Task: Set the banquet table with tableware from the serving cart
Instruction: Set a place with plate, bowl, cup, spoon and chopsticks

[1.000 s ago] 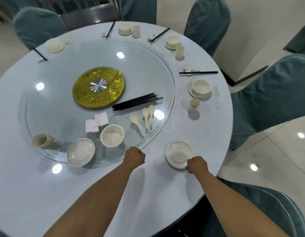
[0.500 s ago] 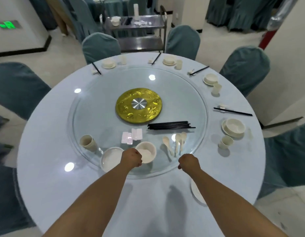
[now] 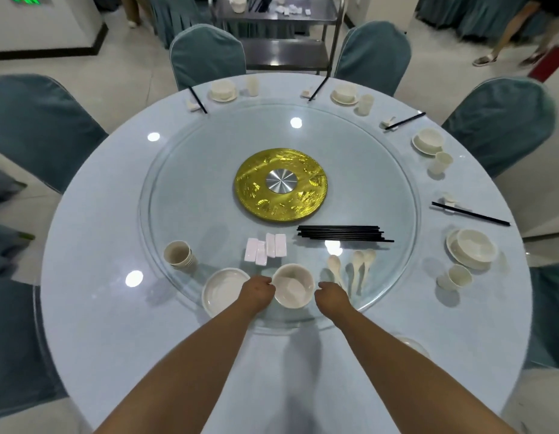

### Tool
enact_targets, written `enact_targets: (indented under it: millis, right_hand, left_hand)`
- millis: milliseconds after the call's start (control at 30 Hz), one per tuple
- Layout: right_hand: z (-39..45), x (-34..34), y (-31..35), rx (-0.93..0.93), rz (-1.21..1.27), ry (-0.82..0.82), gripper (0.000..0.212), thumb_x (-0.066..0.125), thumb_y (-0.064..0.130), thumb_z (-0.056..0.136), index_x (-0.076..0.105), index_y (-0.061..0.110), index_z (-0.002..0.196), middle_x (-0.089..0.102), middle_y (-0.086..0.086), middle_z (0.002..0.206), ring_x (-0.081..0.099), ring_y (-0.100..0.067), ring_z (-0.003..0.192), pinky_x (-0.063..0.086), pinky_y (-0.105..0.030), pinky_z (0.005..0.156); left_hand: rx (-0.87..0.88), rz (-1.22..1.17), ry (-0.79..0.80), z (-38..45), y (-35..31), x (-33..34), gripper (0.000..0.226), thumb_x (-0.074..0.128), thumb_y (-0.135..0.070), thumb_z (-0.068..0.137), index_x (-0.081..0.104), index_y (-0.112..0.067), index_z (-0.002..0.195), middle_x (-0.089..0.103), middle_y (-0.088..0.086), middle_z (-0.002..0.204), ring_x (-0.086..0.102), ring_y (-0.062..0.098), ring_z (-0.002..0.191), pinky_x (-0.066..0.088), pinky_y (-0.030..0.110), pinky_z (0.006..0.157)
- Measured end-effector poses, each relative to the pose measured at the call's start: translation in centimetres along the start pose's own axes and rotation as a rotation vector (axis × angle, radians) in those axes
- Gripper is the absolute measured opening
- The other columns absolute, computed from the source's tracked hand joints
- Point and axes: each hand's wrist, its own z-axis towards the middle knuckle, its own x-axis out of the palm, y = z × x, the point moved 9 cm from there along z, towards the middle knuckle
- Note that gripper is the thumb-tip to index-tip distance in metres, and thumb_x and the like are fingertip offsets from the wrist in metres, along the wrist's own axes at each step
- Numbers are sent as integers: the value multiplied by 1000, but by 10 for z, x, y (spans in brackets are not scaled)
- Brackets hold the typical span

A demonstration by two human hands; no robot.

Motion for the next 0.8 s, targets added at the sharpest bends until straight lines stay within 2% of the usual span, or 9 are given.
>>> enact_targets:
  millis: [33, 67, 167, 233, 300, 433, 533, 667, 800]
  right_hand:
    - [3, 2, 0, 3, 20, 6, 22, 41, 10, 96, 61, 17, 94, 58, -4, 106, 53, -24, 111, 39, -30, 88]
    - [6, 4, -1, 14, 33, 4, 23, 41, 8, 95, 60, 16, 86, 56, -5, 98, 54, -24, 102, 39, -30, 82]
    - [10, 4, 0, 24, 45, 8, 29, 40, 7, 96, 65, -3, 108, 57, -12, 96, 61, -32, 98, 45, -35, 80]
    - [9, 2, 3, 25, 34, 18, 25, 42, 10, 96, 64, 6, 107, 55, -10, 98, 55, -26, 92, 49, -38, 89]
    - [11, 1, 3, 29, 51, 25, 14, 43, 13, 96, 56, 19, 100, 53, -7, 100, 49, -21, 92, 49, -40, 95]
    - [11, -4, 5, 23, 47, -9, 18, 42, 16, 96, 54, 23, 84, 53, -4, 99, 48, -18, 91, 47, -34, 90]
    - [7, -13, 9, 24, 69, -83, 29, 44, 17, 95, 49, 26, 67, 53, 1, 79, 48, -14, 71, 41, -27, 78]
    - [-10, -34, 9, 3, 266, -231, 22, 48, 11, 88, 65, 3, 77, 67, -12, 76, 55, -23, 67, 45, -34, 62]
    - [-29, -54, -3, -21, 401, -241, 16, 56, 12, 86, 66, 9, 74, 68, -5, 70, 64, -24, 73, 57, -41, 76]
  left_hand:
    - [6, -13, 8, 1, -2, 1, 28, 48, -13, 91, 71, -8, 105, 69, 14, 113, 61, 32, 111, 47, 34, 94]
    - [4, -32, 16, 3, -1, 3, 26, 48, -12, 90, 71, -7, 100, 70, 15, 107, 63, 32, 106, 49, 34, 91]
    - [-10, -89, 7, 8, 1, 3, 23, 49, -11, 88, 71, -4, 91, 70, 15, 96, 63, 32, 95, 50, 34, 86]
    - [-38, -150, -2, 9, 3, 2, 20, 51, -8, 86, 64, -6, 72, 59, 14, 75, 54, 30, 78, 45, 33, 74]
    - [-63, -191, -24, 10, 5, -1, 21, 53, -8, 85, 56, -9, 65, 48, 10, 68, 45, 25, 73, 39, 32, 69]
    - [-78, -237, -76, 12, 6, -9, 16, 57, -14, 87, 62, -6, 74, 54, 12, 75, 48, 25, 74, 43, 32, 73]
    - [-66, -299, -136, 12, 4, -16, 22, 57, -15, 88, 67, 3, 81, 62, 19, 79, 55, 27, 75, 54, 38, 82]
    - [-37, -427, -146, -1, -10, -19, 13, 60, -7, 86, 69, 0, 94, 67, 15, 84, 63, 25, 72, 60, 43, 83]
    - [11, -412, -114, -16, -32, -10, 2, 62, -4, 86, 63, -4, 87, 64, 15, 84, 62, 25, 73, 61, 41, 79]
